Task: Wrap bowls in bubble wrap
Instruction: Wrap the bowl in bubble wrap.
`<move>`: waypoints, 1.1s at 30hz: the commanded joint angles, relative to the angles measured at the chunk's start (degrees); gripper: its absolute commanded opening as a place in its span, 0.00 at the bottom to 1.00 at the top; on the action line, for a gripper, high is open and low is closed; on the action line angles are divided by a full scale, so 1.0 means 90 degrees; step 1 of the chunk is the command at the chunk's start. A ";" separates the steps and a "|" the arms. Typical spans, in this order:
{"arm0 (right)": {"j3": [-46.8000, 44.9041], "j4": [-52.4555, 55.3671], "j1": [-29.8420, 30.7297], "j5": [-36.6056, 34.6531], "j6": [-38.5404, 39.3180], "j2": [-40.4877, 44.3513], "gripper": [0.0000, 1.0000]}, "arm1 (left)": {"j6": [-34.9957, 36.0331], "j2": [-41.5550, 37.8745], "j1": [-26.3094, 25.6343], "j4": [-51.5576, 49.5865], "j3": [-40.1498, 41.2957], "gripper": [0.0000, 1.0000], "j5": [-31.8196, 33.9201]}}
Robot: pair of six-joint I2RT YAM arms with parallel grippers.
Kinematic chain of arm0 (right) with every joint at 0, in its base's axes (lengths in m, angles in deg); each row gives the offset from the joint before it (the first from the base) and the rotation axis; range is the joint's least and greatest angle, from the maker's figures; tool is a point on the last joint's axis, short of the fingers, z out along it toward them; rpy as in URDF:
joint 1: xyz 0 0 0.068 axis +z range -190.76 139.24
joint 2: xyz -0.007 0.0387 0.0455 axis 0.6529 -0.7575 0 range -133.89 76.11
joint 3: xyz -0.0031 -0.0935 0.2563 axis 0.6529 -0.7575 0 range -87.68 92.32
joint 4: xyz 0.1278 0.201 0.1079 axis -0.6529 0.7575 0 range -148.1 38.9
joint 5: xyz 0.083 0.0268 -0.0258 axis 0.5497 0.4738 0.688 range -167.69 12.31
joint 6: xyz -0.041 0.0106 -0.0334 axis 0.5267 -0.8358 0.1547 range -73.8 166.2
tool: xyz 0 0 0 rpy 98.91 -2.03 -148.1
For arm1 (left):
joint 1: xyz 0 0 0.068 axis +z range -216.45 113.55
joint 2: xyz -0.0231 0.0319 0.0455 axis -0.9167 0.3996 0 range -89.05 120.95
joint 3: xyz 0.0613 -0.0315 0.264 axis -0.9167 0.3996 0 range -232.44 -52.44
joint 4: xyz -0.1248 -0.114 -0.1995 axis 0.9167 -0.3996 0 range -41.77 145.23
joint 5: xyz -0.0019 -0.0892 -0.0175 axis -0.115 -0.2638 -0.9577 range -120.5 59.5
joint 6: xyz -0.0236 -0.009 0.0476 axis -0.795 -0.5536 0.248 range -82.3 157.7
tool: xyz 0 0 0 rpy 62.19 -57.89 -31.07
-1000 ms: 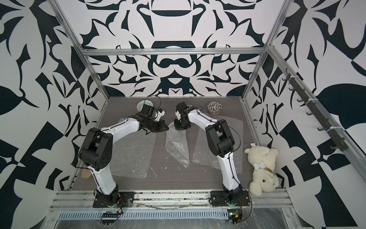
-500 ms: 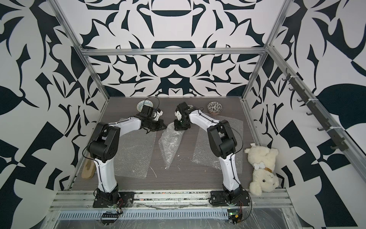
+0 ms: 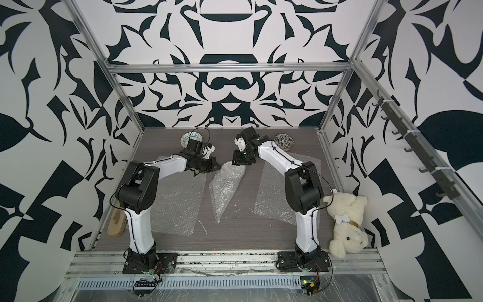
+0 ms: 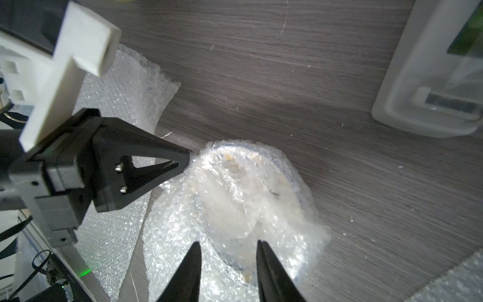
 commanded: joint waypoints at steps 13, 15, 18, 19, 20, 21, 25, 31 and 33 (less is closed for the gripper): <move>-0.0113 0.0057 -0.0621 -0.0408 0.0564 -0.0585 0.31 | -0.0761 -0.0358 -0.0830 0.0699 0.0648 0.00 -0.0128; 0.0215 0.0222 -0.0660 -0.0339 0.0718 -0.0752 0.31 | -0.0900 -0.0389 -0.0973 0.0843 0.0680 0.00 -0.0118; 0.0402 0.0292 -0.0690 -0.0197 0.0772 -0.0652 0.32 | -0.0999 -0.0358 -0.1079 0.0923 0.0641 0.00 -0.0069; 0.0416 0.0306 -0.0691 -0.0171 0.0780 -0.0564 0.33 | -0.1026 -0.0319 -0.1086 0.0941 0.0630 0.00 -0.0067; 0.0411 0.0342 -0.0683 -0.0170 0.0790 -0.0460 0.33 | -0.1051 -0.0293 -0.1079 0.0953 0.0612 0.00 -0.0060; 0.0370 0.0383 -0.0691 -0.0187 0.0806 -0.0333 0.34 | -0.1070 -0.0254 -0.1079 0.0954 0.0589 0.00 -0.0057; 0.0009 0.0464 -0.0722 -0.0170 0.0832 0.0308 0.39 | -0.1064 -0.0134 -0.1079 0.0878 0.0456 0.00 -0.0024; -0.1295 0.0460 -0.1027 -0.0029 0.0645 0.1637 0.43 | -0.0945 -0.0066 -0.1075 0.0715 0.0336 0.00 0.0085; -0.2012 0.0448 -0.1100 -0.0021 0.0496 0.2182 0.43 | -0.0944 -0.0064 -0.1070 0.0700 0.0336 0.00 0.0123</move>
